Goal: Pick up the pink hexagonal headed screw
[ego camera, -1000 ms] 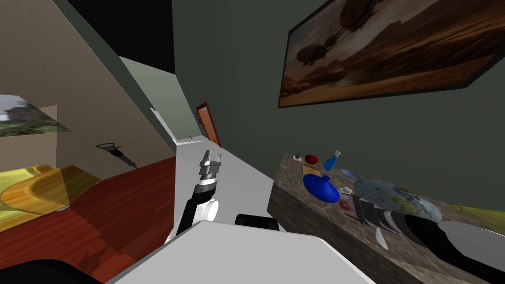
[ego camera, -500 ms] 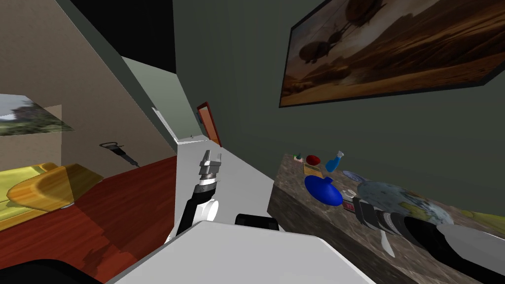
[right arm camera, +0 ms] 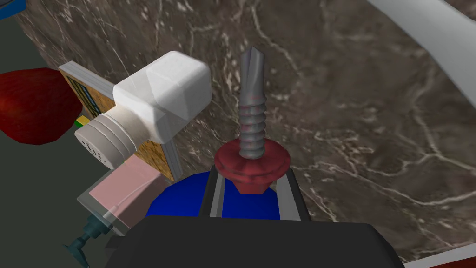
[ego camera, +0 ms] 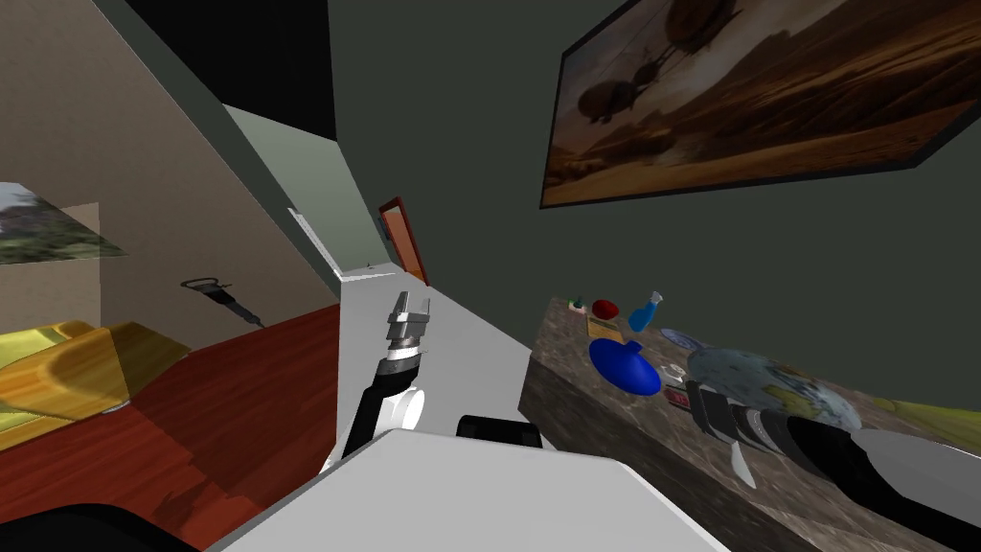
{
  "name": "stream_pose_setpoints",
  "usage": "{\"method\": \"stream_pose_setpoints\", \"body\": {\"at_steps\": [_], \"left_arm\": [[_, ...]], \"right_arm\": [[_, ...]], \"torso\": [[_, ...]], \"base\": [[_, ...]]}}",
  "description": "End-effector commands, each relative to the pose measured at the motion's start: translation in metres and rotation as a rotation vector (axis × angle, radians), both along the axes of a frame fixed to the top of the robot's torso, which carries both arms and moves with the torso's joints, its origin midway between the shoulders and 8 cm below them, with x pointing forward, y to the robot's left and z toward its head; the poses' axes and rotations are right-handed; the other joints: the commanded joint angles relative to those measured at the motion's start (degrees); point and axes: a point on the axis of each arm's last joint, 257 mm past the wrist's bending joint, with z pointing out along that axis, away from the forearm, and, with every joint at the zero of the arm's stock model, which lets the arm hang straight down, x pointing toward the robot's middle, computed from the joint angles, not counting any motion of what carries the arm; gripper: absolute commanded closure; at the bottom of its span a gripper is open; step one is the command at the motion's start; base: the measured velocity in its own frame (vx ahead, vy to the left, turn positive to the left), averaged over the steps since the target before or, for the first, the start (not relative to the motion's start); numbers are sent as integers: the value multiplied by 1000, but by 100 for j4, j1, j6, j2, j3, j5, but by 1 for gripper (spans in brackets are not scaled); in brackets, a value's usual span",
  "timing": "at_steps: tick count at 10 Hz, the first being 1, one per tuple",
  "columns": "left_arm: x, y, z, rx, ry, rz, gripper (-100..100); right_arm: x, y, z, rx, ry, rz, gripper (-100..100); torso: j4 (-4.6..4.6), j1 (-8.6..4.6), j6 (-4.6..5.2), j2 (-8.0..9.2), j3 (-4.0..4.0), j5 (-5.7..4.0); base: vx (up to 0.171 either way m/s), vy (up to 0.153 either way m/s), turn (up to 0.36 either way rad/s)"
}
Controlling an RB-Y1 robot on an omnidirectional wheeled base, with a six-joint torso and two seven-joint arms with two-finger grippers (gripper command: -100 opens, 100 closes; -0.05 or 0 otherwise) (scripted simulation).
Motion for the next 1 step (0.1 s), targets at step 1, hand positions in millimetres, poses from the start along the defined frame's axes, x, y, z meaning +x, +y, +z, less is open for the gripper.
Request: {"method": "stream_pose_setpoints", "body": {"at_steps": [1], "left_arm": [[0, 0, 0, 0, 0, 0, 0]], "right_arm": [[0, 0, 0, 0, 0, 0, 0]], "torso": [[0, 0, 0, 0, 0, 0]], "base": [[0, 0, 0]]}}
